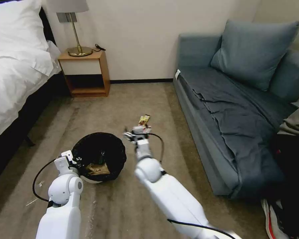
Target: Pick up the trash bin, then pick up the garbage on the floor and place it into the trash bin.
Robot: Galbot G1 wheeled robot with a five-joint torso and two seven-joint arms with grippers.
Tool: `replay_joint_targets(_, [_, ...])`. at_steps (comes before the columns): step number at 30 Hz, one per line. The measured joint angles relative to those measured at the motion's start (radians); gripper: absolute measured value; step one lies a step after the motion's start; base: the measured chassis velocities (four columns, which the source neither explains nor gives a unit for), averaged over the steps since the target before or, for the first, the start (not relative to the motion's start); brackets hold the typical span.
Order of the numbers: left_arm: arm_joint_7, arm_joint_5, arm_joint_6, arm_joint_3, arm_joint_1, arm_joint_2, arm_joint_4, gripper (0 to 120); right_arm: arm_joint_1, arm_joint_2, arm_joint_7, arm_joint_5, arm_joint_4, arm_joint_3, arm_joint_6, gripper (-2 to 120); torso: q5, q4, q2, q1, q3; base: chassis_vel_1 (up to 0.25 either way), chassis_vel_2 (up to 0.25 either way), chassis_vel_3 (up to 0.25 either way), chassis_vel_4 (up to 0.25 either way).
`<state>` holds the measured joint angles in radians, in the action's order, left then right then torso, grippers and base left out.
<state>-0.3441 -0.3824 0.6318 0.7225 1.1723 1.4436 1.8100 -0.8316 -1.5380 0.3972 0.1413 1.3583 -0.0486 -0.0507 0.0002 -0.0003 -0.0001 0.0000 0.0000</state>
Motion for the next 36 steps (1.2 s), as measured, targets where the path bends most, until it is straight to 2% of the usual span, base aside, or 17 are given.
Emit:
replay_joint_targets(1, [0.002,-0.003,-0.002,0.003,0.002,-0.002,0.0,2,-0.014,0.003,-0.006,-0.003,-0.001,0.017,0.01,100,0.0001,0.0001,0.0,0.0,0.0,0.0,0.0,0.0,0.0])
replay_joint_targets(2, [0.014,-0.013,-0.007,0.007,0.007,-0.008,-0.002,2,-0.063,0.006,-0.009,-0.01,-0.014,0.076,0.077,100,0.0,0.0001,0.0,0.0,0.0,0.0,0.0,0.0,0.0])
replay_joint_targets(6, [0.028,-0.022,-0.01,0.011,0.009,-0.01,-0.002,2,-0.103,0.0,-0.003,-0.012,-0.022,0.133,0.121,100,0.0,0.0002,0.0,0.0,0.0,0.0,0.0,0.0,0.0])
replay_joint_targets(12, [0.045,-0.032,-0.02,0.015,0.015,-0.019,-0.002,2,-0.164,-0.02,-0.077,-0.067,-0.02,0.223,0.207,100,-0.0002,0.0003,0.0,0.0,0.0,0.0,0.0,0.0,0.0])
replay_joint_targets(14, [0.053,-0.039,-0.02,0.016,0.018,-0.03,0.006,2,-0.186,-0.034,-0.126,-0.109,-0.004,0.265,0.26,100,-0.0002,0.0004,0.0,0.0,0.0,0.0,0.0,0.0,0.0])
replay_joint_targets(17, [0.056,-0.046,-0.024,0.019,0.018,-0.038,0.01,2,-0.194,-0.042,-0.129,-0.136,0.003,0.282,0.285,100,-0.0002,0.0003,0.0,0.0,0.0,0.0,0.0,0.0,0.0])
replay_joint_targets(24, [0.065,-0.078,-0.033,0.024,0.029,-0.055,0.002,2,-0.223,-0.063,-0.119,-0.166,0.004,0.302,0.327,100,-0.0003,0.0004,0.0,0.0,0.0,0.0,0.0,0.0,0.0])
replay_joint_targets(36, [0.069,-0.099,-0.028,0.022,0.018,-0.068,0.005,2,-0.248,-0.056,-0.132,-0.16,0.048,0.311,0.296,100,-0.0003,0.0003,0.0,0.0,0.0,0.0,0.0,0.0,0.0])
